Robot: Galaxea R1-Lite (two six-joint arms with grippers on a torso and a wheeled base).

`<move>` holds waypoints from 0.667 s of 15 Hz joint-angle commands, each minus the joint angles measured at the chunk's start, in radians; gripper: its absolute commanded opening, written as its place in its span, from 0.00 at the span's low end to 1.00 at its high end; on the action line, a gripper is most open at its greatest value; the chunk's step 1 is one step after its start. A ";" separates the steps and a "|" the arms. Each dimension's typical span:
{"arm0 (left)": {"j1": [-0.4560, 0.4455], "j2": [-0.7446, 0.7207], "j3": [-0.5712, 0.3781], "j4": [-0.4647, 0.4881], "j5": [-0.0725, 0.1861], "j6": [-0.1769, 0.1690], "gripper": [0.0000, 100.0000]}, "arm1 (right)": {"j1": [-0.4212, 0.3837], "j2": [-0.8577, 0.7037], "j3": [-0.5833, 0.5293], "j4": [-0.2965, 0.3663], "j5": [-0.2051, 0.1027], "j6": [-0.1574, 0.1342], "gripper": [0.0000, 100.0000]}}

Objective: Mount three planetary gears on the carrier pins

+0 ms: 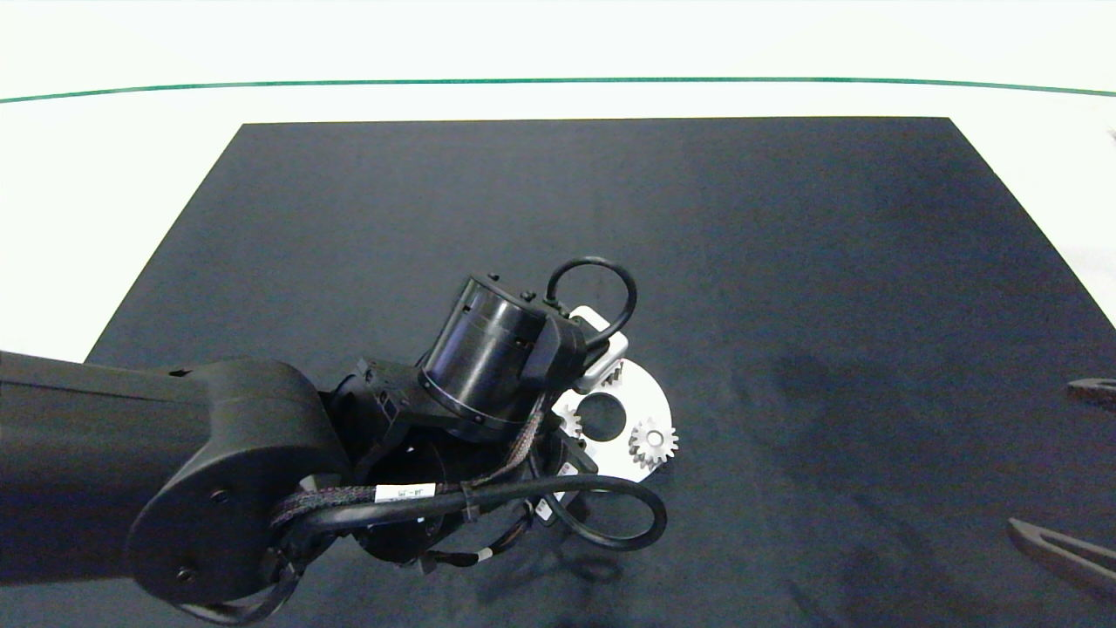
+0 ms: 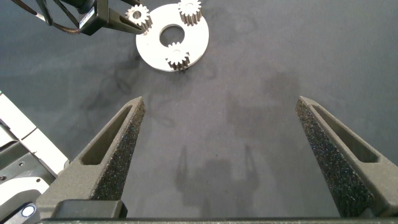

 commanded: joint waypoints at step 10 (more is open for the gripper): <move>0.007 -0.015 0.004 0.003 0.004 -0.002 0.25 | 0.001 -0.002 0.000 0.002 -0.001 -0.001 1.00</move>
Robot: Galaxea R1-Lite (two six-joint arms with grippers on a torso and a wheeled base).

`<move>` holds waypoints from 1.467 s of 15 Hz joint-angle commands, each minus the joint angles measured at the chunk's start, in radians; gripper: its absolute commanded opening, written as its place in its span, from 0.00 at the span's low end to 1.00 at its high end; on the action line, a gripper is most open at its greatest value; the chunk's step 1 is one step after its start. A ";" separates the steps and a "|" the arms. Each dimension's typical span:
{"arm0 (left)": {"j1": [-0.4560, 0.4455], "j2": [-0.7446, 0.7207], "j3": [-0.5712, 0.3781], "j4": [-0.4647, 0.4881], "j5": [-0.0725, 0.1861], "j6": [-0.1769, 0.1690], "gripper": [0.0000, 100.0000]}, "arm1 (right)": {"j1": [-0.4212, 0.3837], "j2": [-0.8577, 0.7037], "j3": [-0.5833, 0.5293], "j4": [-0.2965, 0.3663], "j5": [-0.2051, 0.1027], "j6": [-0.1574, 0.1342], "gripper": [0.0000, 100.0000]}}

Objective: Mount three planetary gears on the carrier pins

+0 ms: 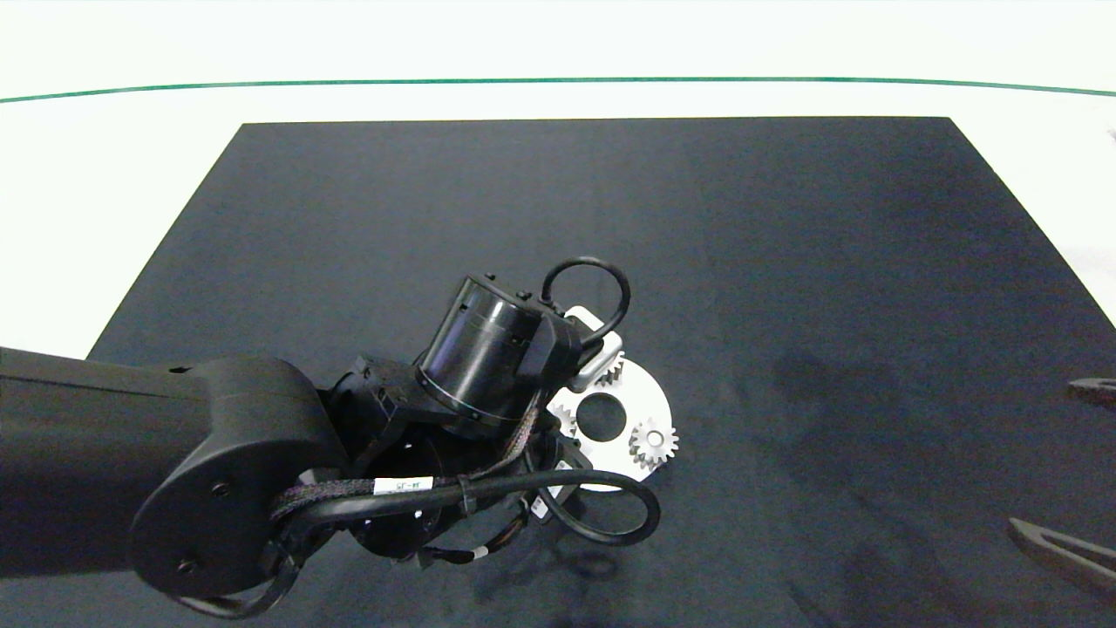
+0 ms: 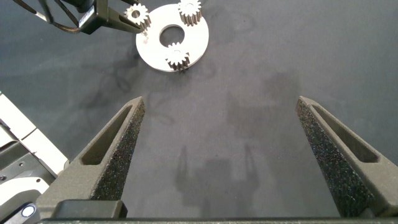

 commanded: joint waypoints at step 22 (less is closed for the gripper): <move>-0.003 0.001 0.030 -0.035 0.014 -0.013 0.25 | 0.002 -0.003 0.000 0.002 0.000 -0.003 1.00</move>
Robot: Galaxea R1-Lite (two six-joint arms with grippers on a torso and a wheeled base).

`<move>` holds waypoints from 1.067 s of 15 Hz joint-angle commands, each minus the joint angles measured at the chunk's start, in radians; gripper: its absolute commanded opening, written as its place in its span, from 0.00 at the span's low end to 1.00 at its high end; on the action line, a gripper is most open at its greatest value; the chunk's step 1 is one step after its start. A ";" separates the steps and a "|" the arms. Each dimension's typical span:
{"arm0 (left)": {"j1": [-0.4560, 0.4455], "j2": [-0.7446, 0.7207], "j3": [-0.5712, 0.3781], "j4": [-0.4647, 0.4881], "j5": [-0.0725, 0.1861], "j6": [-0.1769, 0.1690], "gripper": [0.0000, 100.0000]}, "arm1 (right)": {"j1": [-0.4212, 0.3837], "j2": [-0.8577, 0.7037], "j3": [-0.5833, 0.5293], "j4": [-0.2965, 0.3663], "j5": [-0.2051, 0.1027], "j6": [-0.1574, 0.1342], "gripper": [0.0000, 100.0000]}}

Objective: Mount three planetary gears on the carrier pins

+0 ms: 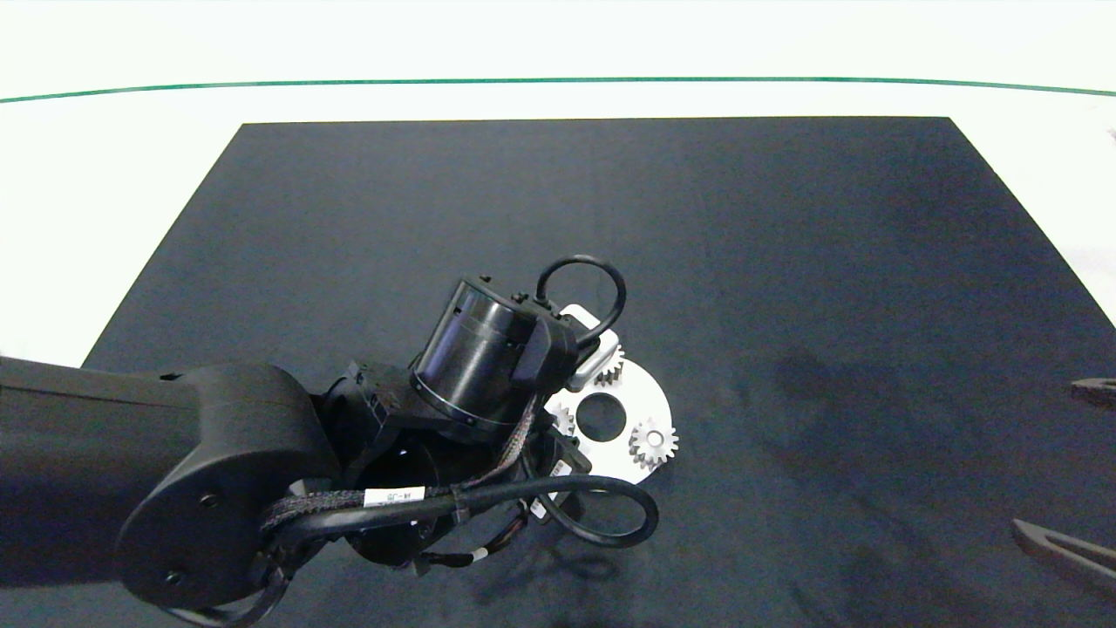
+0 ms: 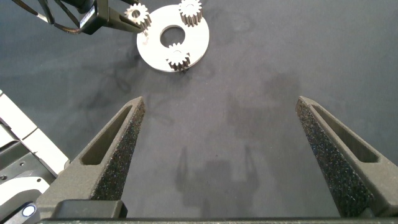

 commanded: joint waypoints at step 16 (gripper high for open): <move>0.005 -0.102 0.032 -0.024 0.003 -0.007 1.00 | -0.002 0.000 0.002 0.000 -0.001 -0.002 1.00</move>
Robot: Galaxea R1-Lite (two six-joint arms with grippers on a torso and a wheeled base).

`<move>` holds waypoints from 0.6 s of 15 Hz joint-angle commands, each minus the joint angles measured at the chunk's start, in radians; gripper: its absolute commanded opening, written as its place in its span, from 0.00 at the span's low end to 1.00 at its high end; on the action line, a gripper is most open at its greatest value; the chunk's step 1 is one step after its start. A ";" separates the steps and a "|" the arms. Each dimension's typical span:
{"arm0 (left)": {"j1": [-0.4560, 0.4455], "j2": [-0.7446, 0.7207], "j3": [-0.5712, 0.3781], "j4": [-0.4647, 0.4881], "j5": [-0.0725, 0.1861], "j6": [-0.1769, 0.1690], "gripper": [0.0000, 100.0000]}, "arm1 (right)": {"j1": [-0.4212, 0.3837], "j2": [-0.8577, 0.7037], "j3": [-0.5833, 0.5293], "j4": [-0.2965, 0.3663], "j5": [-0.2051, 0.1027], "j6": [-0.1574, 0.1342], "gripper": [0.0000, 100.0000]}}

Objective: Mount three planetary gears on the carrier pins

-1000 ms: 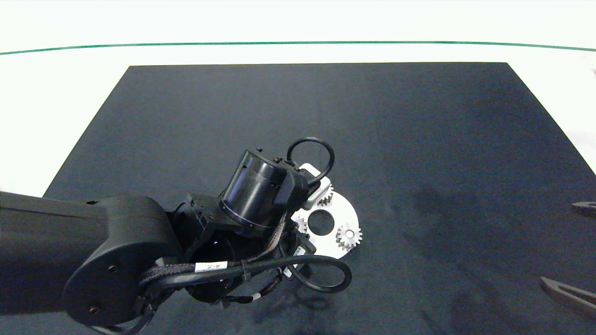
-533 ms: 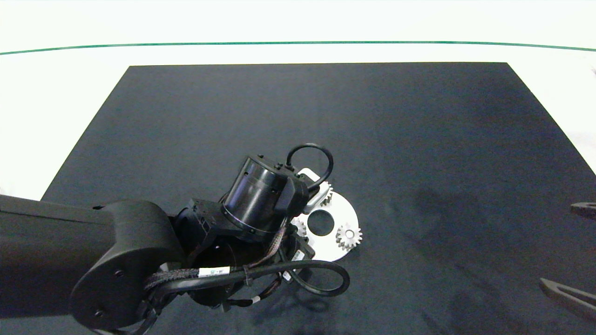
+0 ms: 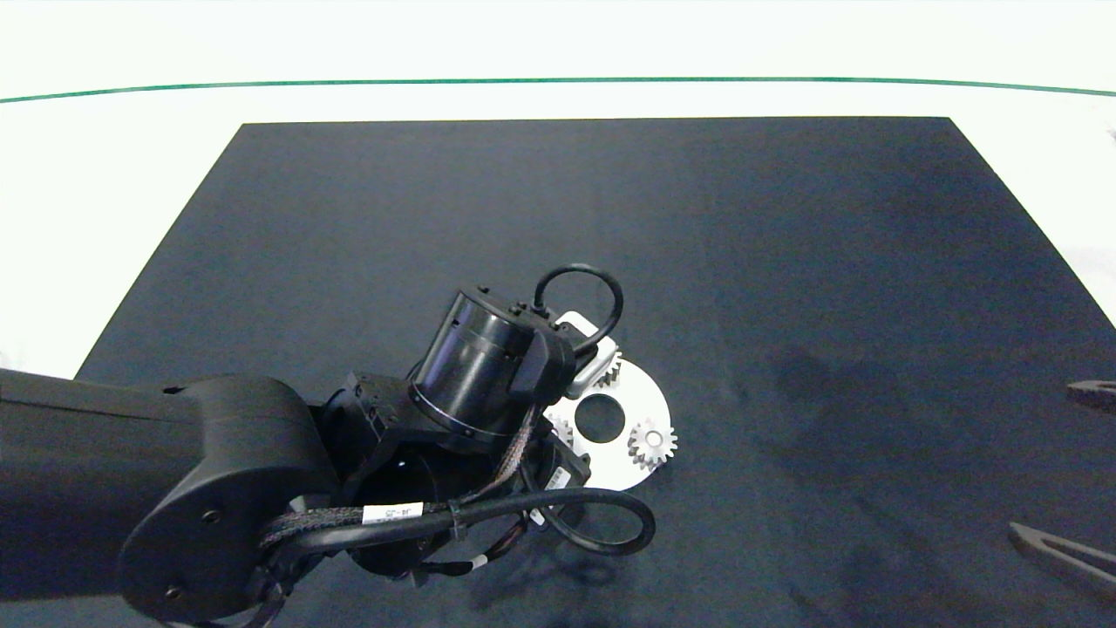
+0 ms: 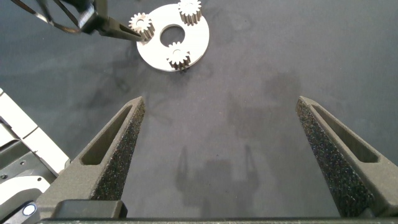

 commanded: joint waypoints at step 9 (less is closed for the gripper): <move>0.470 -0.699 0.343 -0.007 0.006 0.041 1.00 | -0.249 -0.223 0.148 0.002 -0.236 -0.135 1.00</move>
